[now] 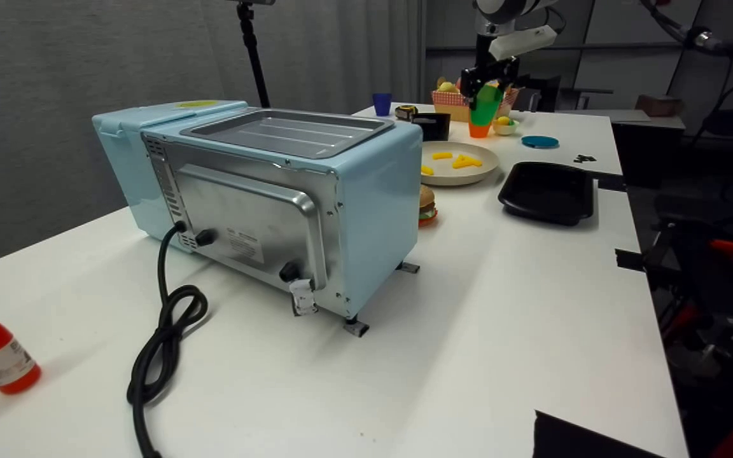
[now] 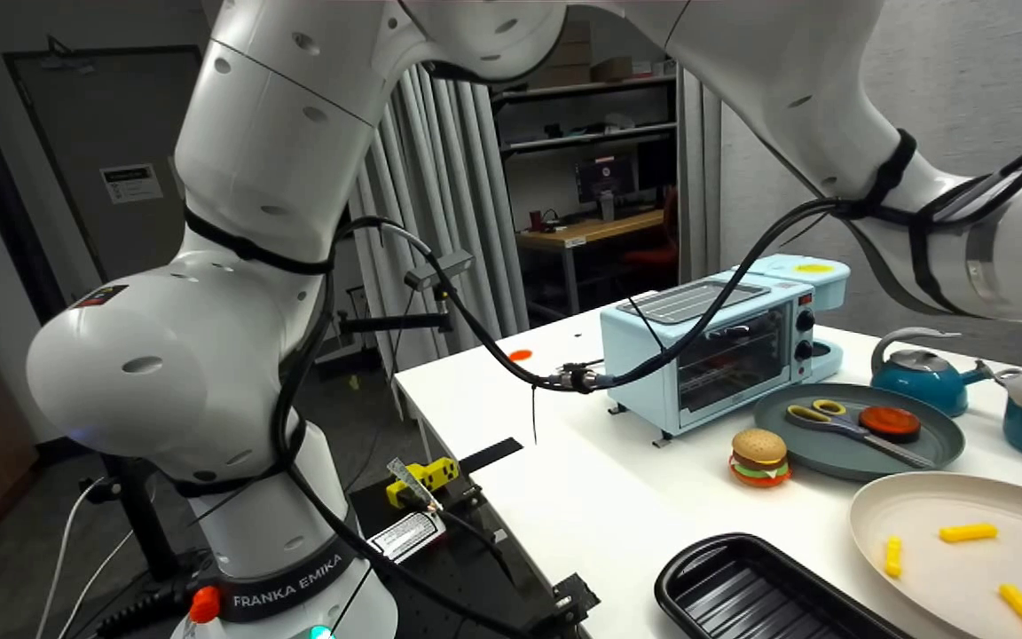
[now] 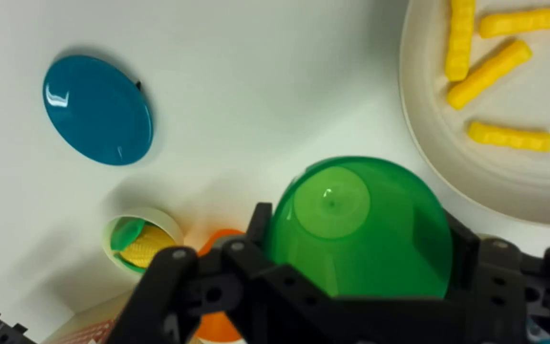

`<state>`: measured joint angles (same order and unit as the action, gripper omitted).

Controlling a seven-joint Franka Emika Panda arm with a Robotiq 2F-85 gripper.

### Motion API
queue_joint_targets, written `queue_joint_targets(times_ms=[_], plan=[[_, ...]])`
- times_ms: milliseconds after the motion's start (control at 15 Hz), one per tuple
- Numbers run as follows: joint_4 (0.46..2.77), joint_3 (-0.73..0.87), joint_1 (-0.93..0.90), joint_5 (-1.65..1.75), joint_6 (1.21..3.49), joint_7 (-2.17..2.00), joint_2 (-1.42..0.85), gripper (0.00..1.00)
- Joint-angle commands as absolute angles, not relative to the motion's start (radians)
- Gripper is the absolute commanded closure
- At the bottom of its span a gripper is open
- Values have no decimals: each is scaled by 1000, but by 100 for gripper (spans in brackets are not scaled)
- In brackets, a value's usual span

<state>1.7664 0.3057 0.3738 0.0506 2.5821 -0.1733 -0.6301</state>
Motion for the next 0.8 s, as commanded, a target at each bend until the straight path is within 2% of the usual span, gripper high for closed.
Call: queue_joint_targets(times_ms=[0,733], plan=[[1772,335,363,54,2517,-167,-643,47],[1762,331,395,27,2324,-168,-686,47]])
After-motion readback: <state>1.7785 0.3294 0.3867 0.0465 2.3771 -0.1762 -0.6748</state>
